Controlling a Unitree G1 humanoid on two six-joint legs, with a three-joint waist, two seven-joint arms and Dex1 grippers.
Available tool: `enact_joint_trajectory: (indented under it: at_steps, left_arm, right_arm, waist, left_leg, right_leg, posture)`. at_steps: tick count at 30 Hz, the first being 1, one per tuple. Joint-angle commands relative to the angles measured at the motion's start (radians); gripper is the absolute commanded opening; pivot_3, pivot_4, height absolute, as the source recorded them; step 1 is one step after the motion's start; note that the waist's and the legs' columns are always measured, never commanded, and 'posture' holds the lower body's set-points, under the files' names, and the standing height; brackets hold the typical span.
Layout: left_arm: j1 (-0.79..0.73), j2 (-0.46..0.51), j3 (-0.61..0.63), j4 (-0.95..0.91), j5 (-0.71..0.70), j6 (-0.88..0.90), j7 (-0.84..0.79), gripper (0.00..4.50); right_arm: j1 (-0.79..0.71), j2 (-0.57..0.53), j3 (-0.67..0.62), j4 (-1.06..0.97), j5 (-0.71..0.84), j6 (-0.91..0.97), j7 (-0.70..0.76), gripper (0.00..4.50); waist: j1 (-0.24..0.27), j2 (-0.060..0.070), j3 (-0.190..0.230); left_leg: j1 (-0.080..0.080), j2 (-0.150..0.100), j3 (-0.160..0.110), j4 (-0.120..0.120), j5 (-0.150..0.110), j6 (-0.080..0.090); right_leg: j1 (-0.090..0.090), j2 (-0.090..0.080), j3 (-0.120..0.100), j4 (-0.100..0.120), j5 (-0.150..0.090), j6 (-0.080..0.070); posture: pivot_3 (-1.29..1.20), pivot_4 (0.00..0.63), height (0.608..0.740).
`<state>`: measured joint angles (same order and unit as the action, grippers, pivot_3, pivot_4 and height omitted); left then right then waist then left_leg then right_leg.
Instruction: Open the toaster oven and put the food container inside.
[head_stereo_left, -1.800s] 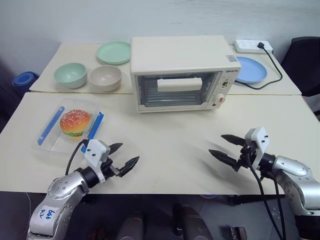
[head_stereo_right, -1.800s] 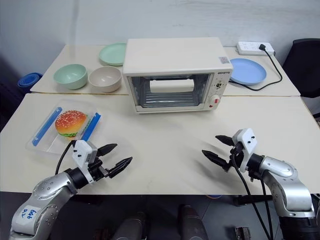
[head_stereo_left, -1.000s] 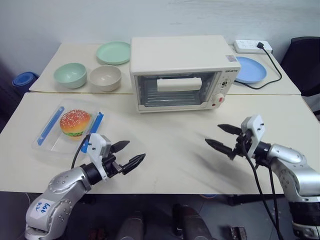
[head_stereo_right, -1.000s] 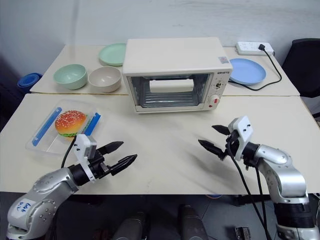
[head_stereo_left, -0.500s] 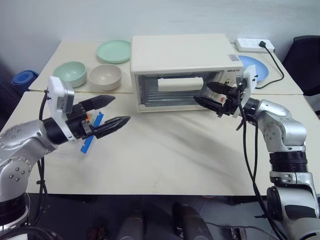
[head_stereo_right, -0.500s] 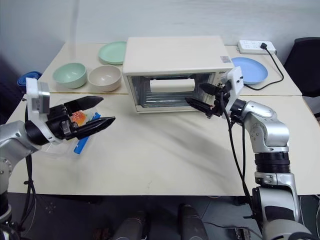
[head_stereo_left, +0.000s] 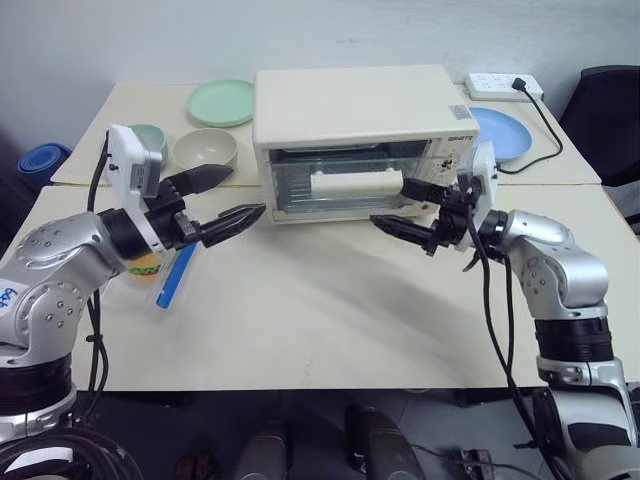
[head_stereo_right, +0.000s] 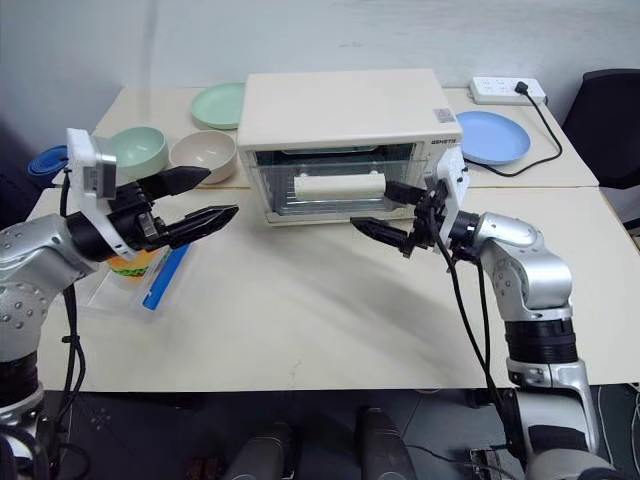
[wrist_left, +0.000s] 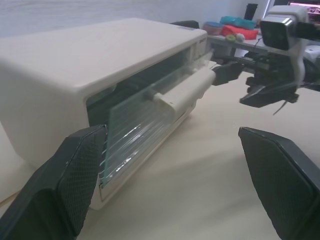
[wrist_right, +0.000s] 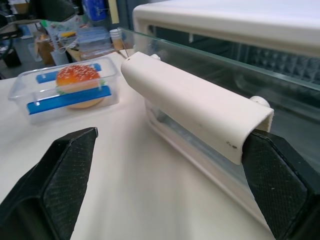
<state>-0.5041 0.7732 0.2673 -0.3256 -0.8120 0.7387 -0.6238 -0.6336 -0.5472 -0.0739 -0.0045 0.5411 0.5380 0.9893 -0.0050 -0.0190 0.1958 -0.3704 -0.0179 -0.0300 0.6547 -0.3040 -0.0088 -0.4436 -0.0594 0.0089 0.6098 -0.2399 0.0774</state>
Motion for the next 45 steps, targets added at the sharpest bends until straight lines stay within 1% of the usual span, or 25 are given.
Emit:
enact_joint_trajectory:
  at_steps: [1,6,9,13,17,21,22,25,31,41,45]
  left_arm:
    - [-0.08,-0.016,-0.011,0.044,0.052,-0.049,0.014,4.5]
    - [-0.2,-0.044,-0.086,0.175,0.183,-0.117,0.025,4.5]
    - [-0.258,-0.048,-0.175,0.272,0.295,-0.187,-0.022,3.9]
    - [-0.279,-0.062,-0.268,0.35,0.397,-0.284,-0.102,2.65]
    - [-0.289,-0.09,-0.307,0.395,0.446,-0.336,-0.163,1.4]
    - [-0.295,-0.116,-0.333,0.426,0.491,-0.362,-0.207,0.17]
    - [-0.297,-0.123,-0.334,0.428,0.496,-0.369,-0.219,0.03]
    - [-0.328,-0.145,-0.305,0.442,0.485,-0.361,-0.226,0.03]
    - [-0.402,-0.156,-0.226,0.53,0.468,-0.359,-0.203,0.03]
    - [-0.336,-0.174,-0.231,0.453,0.473,-0.348,-0.229,0.03]
    - [-0.304,-0.171,-0.267,0.426,0.495,-0.34,-0.252,0.03]
  right_arm:
    - [0.028,-0.001,0.011,-0.095,0.04,0.013,0.024,4.48]
    - [0.087,0.008,0.029,-0.137,0.027,-0.004,0.028,4.48]
    - [0.11,0.012,0.03,-0.14,0.024,-0.014,0.024,4.5]
    - [0.132,0.014,0.028,-0.147,0.021,-0.022,0.015,4.5]
    - [0.156,0.013,0.023,-0.165,0.023,-0.026,0.003,4.5]
    - [0.179,0.018,0.015,-0.198,0.034,-0.019,-0.019,4.5]
    - [0.185,0.019,0.013,-0.206,0.036,-0.019,-0.024,4.5]
    - [0.193,0.023,0.007,-0.218,0.039,-0.018,-0.043,4.5]
    - [0.188,0.025,0.008,-0.222,0.044,-0.014,-0.056,4.5]
    - [0.187,0.022,0.021,-0.213,0.035,-0.025,-0.057,4.5]
    - [0.183,0.02,0.022,-0.214,0.036,-0.024,-0.058,4.5]
  waist:
    - [0.001,0.0,0.0]
    - [-0.005,0.0,0.0]
    - [-0.011,0.0,0.0]
    - [-0.017,0.0,0.0]
    - [-0.015,0.0,0.0]
    - [0.008,-0.001,0.0]
    - [0.012,-0.001,-0.001]
    - [0.016,-0.001,0.0]
    - [-0.002,-0.002,0.0]
    - [0.001,-0.002,0.0]
    - [0.0,-0.002,0.0]
  left_leg:
    - [0.0,0.0,0.0,0.0,0.0,0.0]
    - [0.001,0.0,0.001,0.001,0.0,0.0]
    - [0.001,0.0,0.002,0.0,0.0,0.0]
    - [0.0,0.0,0.002,0.0,0.0,0.0]
    - [0.0,-0.001,0.001,0.001,0.0,0.0]
    - [0.0,-0.002,0.001,0.003,0.0,0.0]
    - [0.0,-0.002,0.001,0.004,0.0,0.0]
    - [0.0,-0.004,0.001,0.004,0.001,0.002]
    - [-0.003,-0.001,0.001,0.004,0.001,0.002]
    - [-0.003,-0.001,0.002,0.004,0.001,0.002]
    - [-0.002,-0.001,0.002,0.004,0.001,0.002]
  right_leg:
    - [0.0,0.0,0.0,0.0,0.0,0.0]
    - [0.0,0.001,0.001,0.001,0.0,0.0]
    - [0.0,0.001,0.001,0.001,0.0,0.0]
    - [-0.001,0.001,0.001,0.001,0.0,0.0]
    - [0.0,-0.001,0.001,0.001,0.0,0.001]
    - [0.0,-0.001,0.0,0.002,0.001,0.001]
    - [0.001,0.0,0.0,0.002,0.001,0.001]
    - [0.001,0.0,0.001,0.002,0.001,0.002]
    - [-0.002,0.0,0.001,0.002,0.002,0.003]
    - [-0.002,-0.001,0.001,0.002,0.002,0.003]
    - [-0.002,0.0,0.002,0.002,0.002,0.003]
  posture:
    - [0.0,0.15,0.74]
    - [0.0,0.15,0.74]
    - [0.0,0.15,0.74]
    - [0.0,0.15,0.74]
    - [0.0,0.15,0.74]
    - [0.0,0.15,0.74]
    - [0.0,0.15,0.74]
    - [0.0,0.15,0.74]
    - [0.0,0.15,0.74]
    - [0.0,0.15,0.74]
    - [0.0,0.15,0.74]
